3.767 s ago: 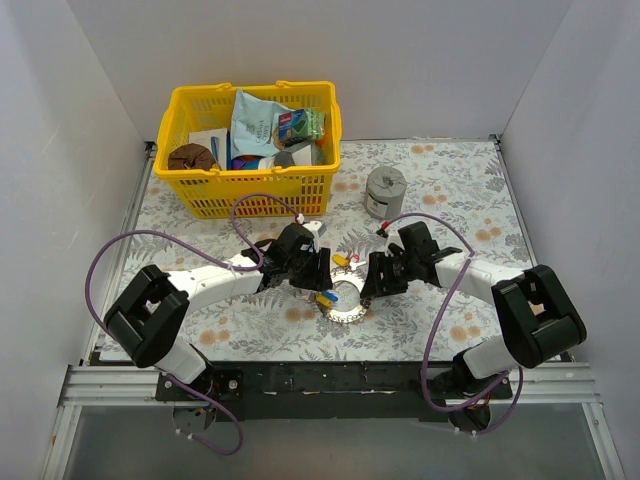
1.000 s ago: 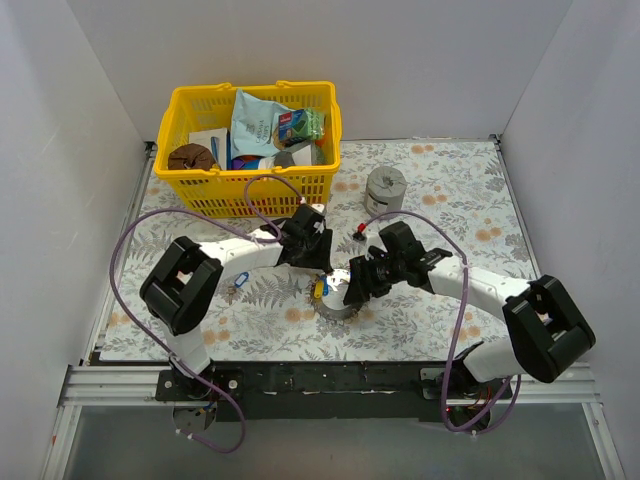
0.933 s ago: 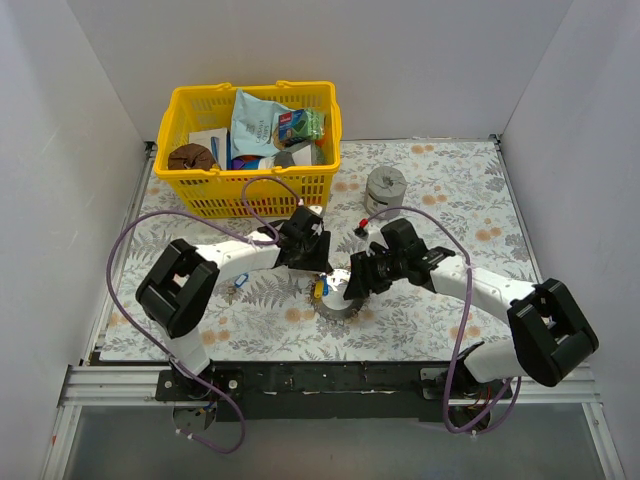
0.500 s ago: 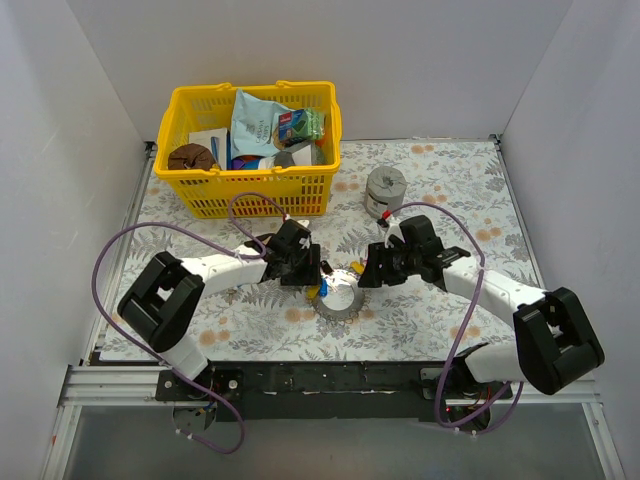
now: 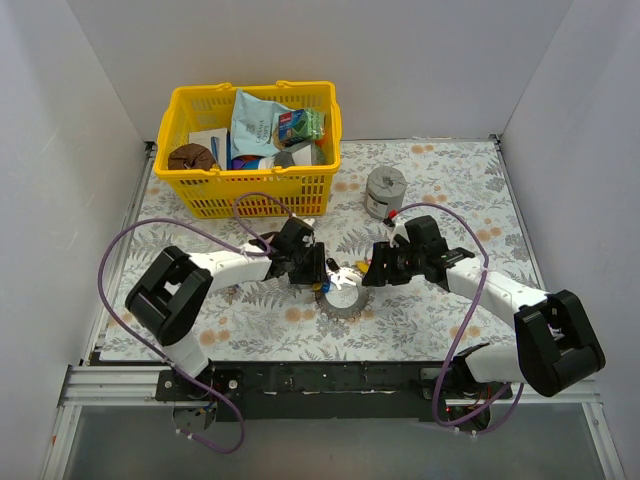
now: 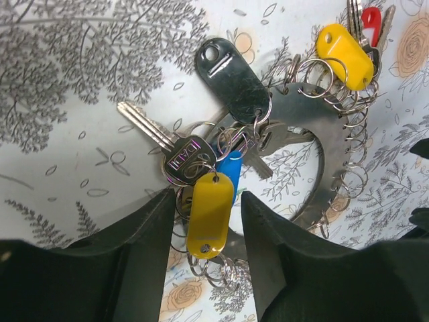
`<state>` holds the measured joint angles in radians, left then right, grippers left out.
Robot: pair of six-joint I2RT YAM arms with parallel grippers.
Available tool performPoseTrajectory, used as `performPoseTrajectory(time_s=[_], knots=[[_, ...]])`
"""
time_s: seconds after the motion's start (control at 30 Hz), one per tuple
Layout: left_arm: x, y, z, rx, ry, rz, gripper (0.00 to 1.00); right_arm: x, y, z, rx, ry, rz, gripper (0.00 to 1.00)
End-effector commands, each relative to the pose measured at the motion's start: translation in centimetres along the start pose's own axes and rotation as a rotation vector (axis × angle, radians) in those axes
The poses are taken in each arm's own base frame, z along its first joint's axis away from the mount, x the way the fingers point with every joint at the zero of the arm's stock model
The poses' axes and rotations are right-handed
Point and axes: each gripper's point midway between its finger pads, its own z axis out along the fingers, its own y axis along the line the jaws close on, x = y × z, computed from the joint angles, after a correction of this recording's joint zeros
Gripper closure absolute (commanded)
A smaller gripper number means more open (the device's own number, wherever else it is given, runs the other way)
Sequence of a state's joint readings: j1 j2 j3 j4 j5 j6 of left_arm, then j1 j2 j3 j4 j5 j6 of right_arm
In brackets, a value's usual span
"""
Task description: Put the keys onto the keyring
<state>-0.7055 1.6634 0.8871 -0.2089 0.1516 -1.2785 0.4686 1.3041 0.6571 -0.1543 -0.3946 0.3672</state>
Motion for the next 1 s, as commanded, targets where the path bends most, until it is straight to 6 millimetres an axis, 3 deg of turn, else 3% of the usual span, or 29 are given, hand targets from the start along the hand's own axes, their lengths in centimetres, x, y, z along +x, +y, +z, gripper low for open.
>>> performPoseTrajectory(time_s=[0.0,0.43,0.77,0.9,0.97], knots=[[-1.7,-0.6,0.8,0.009,-0.019,0.036,0.57,-0.8,0.3,-0.3,-0.013,-0.034,-0.013,0.4],[-6.2,-1.3,3.6,-0.01,-0.058,0.098,0.58,-1.0,-0.4,-0.7,0.011,-0.045,-0.009,0.4],[-7.3,-1.4,-0.1,-0.026,-0.158,0.112,0.48,0.0,-1.0,-0.3,0.015,-0.02,0.007,0.4],[-5.9,-1.0,-1.3,-0.01,-0.162,0.103,0.46,0.2,-1.0,-0.1,0.013,-0.013,0.01,0.4],[-5.0,-1.8,-1.9,0.061,-0.149,0.124,0.45,0.1,-1.1,-0.1,0.016,-0.014,0.007,0.4]])
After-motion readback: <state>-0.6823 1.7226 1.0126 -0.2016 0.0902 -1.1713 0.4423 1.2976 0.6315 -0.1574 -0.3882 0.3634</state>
